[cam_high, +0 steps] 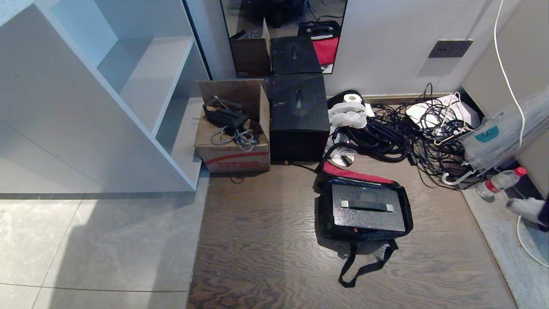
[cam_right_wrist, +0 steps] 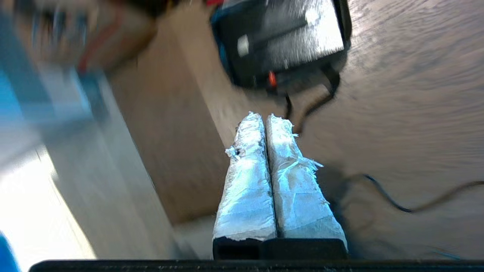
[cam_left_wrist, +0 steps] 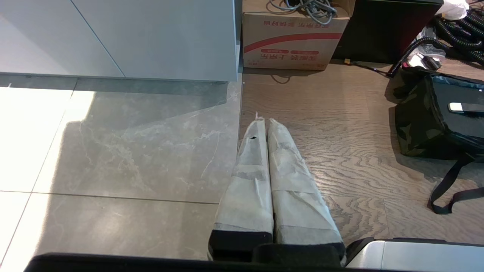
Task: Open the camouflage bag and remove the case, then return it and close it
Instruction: Grip the handle
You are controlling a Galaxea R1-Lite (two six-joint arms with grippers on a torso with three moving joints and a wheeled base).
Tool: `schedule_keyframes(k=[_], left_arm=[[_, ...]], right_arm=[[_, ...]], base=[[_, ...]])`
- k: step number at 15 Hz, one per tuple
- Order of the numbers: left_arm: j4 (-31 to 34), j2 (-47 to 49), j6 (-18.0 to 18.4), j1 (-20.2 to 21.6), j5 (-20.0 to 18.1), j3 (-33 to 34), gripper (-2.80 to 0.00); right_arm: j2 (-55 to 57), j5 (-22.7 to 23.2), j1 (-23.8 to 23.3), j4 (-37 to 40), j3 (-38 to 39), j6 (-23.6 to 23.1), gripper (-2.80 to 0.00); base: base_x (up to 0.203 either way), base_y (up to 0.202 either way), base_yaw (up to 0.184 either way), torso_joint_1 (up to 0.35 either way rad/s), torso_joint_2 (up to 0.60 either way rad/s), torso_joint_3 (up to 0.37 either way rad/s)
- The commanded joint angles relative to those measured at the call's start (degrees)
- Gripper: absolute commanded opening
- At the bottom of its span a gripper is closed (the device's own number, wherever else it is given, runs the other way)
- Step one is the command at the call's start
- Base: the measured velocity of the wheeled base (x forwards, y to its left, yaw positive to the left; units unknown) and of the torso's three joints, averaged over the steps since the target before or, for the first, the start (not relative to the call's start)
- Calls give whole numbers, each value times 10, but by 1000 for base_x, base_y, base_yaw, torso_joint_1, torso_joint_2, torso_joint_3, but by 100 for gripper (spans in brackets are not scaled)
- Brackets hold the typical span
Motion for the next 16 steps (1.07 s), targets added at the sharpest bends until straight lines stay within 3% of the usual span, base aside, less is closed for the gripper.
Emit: schedule_keyframes(k=[1,8,12,16], left_arm=[[0,0,-1,0,0,0,-280],[0,0,0,0,0,0,-280],[0,0,0,0,0,0,-280],[0,0,0,0,0,0,-280]], right_arm=[[241,-7,-28,-108,-46,35,-280],[616,-37,-105,-354,-230,69,-280],[765,-38,-132,-393,-323,44,-280],[813,30,-124,-384,-340,23,-280]], base=[[0,0,0,0,0,0],[0,0,0,0,0,0],[0,0,0,0,0,0],[0,0,0,0,0,0]])
